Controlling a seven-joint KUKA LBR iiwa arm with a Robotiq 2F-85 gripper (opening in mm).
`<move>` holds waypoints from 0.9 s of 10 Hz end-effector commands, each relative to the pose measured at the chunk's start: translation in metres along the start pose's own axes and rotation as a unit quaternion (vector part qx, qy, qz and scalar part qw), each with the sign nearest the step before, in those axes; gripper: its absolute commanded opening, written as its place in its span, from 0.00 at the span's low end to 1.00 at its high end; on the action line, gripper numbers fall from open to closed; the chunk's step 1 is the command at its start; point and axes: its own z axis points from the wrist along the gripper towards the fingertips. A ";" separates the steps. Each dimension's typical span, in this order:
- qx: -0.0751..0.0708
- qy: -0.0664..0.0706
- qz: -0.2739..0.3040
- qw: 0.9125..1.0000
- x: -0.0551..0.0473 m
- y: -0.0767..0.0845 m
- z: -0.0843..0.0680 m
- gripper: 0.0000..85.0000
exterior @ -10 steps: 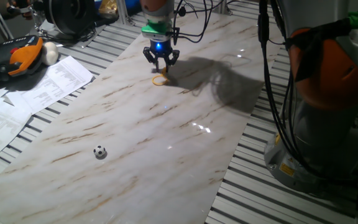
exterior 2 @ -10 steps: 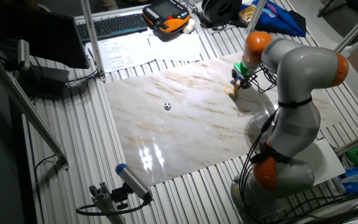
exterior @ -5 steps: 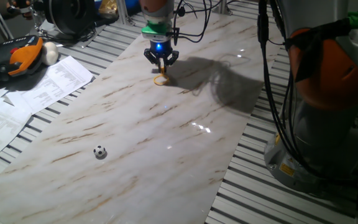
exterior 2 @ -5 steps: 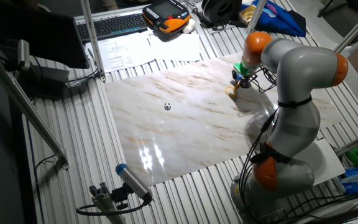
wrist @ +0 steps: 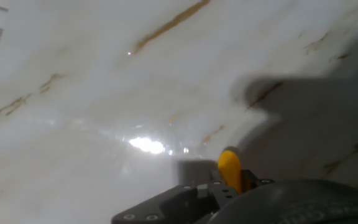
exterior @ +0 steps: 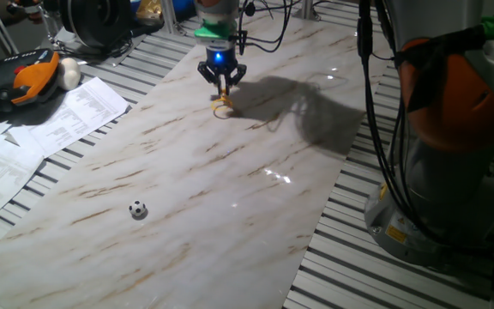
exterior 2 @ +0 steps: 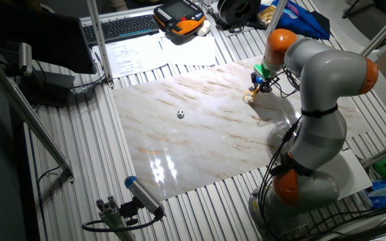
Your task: Attach the bubble ring to the ball
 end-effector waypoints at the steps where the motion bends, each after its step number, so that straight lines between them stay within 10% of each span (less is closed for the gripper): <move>1: 0.000 0.004 0.006 1.000 0.005 0.003 -0.013 0.00; 9: 0.020 -0.006 0.033 0.999 0.044 0.026 -0.062 0.00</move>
